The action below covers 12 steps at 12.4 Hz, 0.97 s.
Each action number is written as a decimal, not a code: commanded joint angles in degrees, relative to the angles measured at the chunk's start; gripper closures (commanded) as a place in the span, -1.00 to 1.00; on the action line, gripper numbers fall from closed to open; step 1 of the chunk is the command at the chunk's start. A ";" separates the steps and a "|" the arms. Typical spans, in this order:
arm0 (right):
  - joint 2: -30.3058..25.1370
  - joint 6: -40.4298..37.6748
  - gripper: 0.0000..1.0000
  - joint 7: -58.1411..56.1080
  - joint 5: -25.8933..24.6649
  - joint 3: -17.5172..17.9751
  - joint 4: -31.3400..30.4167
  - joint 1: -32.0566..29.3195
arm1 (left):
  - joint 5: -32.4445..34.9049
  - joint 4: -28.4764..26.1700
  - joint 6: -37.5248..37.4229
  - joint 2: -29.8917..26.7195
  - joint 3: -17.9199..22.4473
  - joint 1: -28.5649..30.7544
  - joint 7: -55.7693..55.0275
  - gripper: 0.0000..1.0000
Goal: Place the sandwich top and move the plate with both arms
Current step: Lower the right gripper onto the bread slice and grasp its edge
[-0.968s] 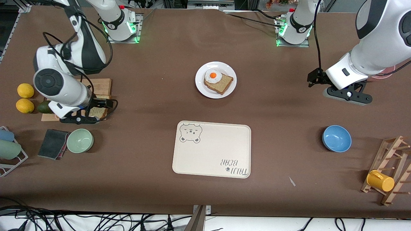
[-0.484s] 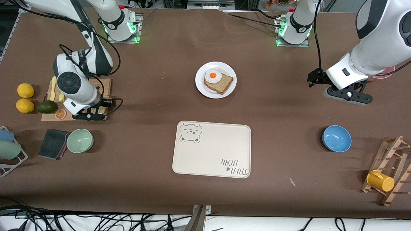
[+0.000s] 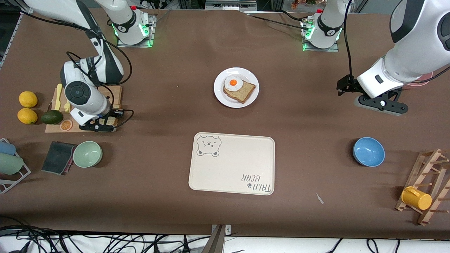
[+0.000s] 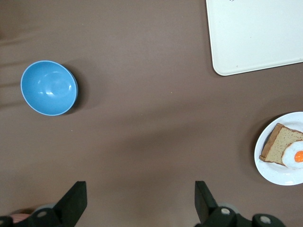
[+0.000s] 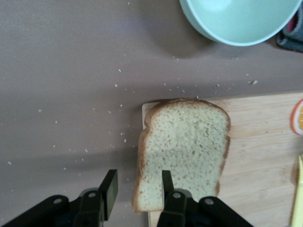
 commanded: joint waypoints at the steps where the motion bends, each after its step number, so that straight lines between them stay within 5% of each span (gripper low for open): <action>1: 2.79 3.83 0.08 1.24 -0.99 -0.78 0.31 0.14 | -1.29 1.11 -1.02 0.18 -0.07 0.42 0.33 -1.00; 12: 5.17 6.65 0.08 1.24 -2.75 -2.45 -0.21 0.14 | -1.29 1.11 -1.02 0.18 -0.07 0.42 0.50 -1.00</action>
